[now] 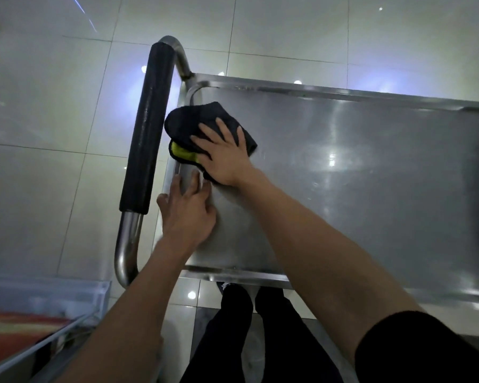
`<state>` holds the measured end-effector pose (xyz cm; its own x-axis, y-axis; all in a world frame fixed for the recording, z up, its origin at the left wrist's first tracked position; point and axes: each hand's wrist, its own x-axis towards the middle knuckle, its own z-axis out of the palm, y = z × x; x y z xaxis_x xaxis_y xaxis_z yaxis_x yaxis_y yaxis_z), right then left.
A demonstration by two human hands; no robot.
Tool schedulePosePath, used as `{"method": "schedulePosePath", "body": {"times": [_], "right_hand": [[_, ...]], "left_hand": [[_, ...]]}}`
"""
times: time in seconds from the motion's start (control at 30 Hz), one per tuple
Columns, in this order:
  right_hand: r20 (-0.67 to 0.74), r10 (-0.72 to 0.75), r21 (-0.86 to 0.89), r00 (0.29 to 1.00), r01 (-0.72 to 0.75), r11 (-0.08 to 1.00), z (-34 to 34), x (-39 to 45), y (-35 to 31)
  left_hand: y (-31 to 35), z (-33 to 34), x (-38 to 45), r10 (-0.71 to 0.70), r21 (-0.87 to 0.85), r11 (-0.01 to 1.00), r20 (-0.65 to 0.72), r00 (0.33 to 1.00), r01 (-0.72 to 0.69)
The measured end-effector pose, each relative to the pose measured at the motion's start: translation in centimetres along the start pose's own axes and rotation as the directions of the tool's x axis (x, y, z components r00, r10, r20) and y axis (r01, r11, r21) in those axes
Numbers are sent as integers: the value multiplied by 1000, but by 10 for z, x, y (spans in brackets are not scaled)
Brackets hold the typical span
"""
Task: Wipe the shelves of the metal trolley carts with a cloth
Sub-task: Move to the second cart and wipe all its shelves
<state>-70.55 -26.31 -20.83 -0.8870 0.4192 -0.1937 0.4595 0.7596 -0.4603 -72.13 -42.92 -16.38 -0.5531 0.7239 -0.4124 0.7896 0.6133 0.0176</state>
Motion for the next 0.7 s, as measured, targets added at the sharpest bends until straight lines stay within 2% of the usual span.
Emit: {"method": "schedulePosePath", "body": {"times": [0.17, 0.3, 0.5, 0.7], "right_hand": [[-92, 185, 8, 978, -185, 983, -10, -46, 46], [-140, 348, 25, 927, -348, 937, -24, -87, 88], [-174, 464, 63, 869, -460, 886, -43, -142, 136], [-178, 611, 87, 772, -606, 791, -71, -209, 205]], "left_hand": [[11, -4, 4, -28, -2, 1000, 37, 999, 28], [19, -9, 2, -41, -13, 999, 66, 997, 42], [31, -17, -3, -79, -7, 997, 79, 994, 80], [46, -23, -5, -112, 0, 994, 75, 991, 113]]}}
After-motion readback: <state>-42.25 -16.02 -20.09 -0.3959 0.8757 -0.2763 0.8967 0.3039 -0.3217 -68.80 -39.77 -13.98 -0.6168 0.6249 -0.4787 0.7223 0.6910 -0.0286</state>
